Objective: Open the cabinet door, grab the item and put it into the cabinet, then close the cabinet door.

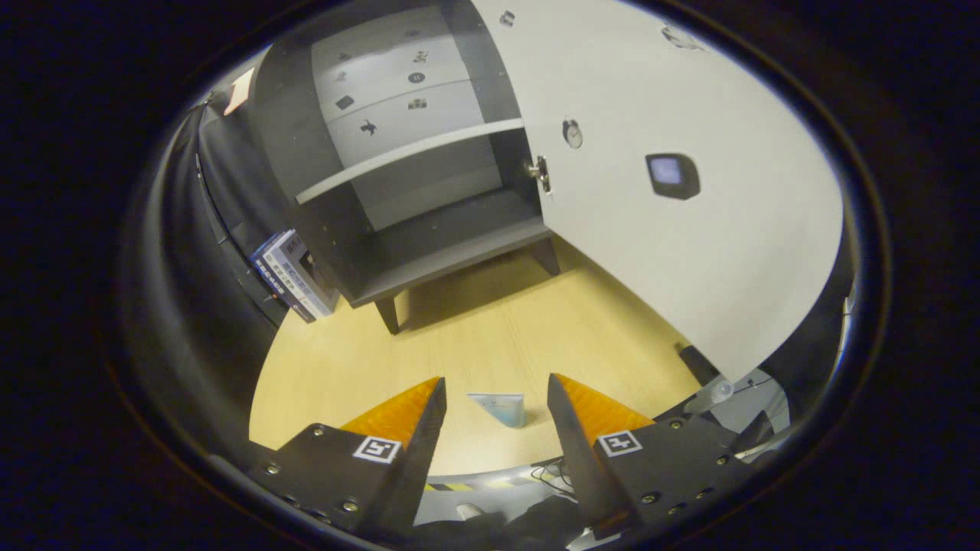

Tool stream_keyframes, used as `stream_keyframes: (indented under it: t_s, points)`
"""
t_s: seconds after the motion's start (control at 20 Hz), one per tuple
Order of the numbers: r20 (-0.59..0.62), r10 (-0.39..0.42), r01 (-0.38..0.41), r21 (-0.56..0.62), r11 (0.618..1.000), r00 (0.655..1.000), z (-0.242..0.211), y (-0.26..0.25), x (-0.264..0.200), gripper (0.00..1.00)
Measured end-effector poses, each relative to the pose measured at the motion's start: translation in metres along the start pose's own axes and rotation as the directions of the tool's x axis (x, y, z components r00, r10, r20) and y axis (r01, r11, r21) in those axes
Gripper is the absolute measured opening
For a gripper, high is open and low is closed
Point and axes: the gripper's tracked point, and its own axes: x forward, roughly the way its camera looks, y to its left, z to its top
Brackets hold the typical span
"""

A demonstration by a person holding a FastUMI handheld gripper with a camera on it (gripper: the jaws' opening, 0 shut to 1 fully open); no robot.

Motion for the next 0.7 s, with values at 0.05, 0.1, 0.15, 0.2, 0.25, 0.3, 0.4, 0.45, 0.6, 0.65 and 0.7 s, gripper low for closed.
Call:
stream_keyframes:
  t_s: [0.05, 0.1, 0.15, 0.2, 0.25, 0.3, 0.4, 0.45, 0.6, 0.65, 0.7]
  points:
    - [-0.013, -0.003, 0.003, -0.019, 1.0, 1.0, -0.004, 0.002, 0.009, 0.78]
    - [-0.023, -0.01, 0.009, -0.043, 0.999, 1.0, -0.008, 0.004, 0.017, 0.78]
    - [-0.025, -0.029, 0.027, -0.071, 0.997, 0.999, -0.013, 0.005, 0.024, 0.78]
    - [-0.028, -0.062, 0.059, -0.092, 0.994, 0.998, -0.016, 0.001, 0.032, 0.79]
    - [-0.036, -0.088, 0.084, -0.105, 0.991, 0.995, -0.022, -0.004, 0.04, 0.79]
    - [-0.052, -0.103, 0.096, -0.116, 0.989, 0.993, -0.027, -0.006, 0.046, 0.78]
    - [-0.071, -0.127, 0.116, -0.136, 0.984, 0.989, -0.036, -0.008, 0.058, 0.79]
    - [-0.073, -0.136, 0.125, -0.143, 0.982, 0.988, -0.039, -0.01, 0.064, 0.79]
    - [-0.104, -0.143, 0.129, -0.13, 0.983, 0.984, -0.048, -0.011, 0.08, 0.79]
    - [-0.113, -0.145, 0.131, -0.122, 0.984, 0.983, -0.051, -0.011, 0.084, 0.79]
    - [-0.124, -0.151, 0.136, -0.118, 0.984, 0.981, -0.054, -0.013, 0.087, 0.79]
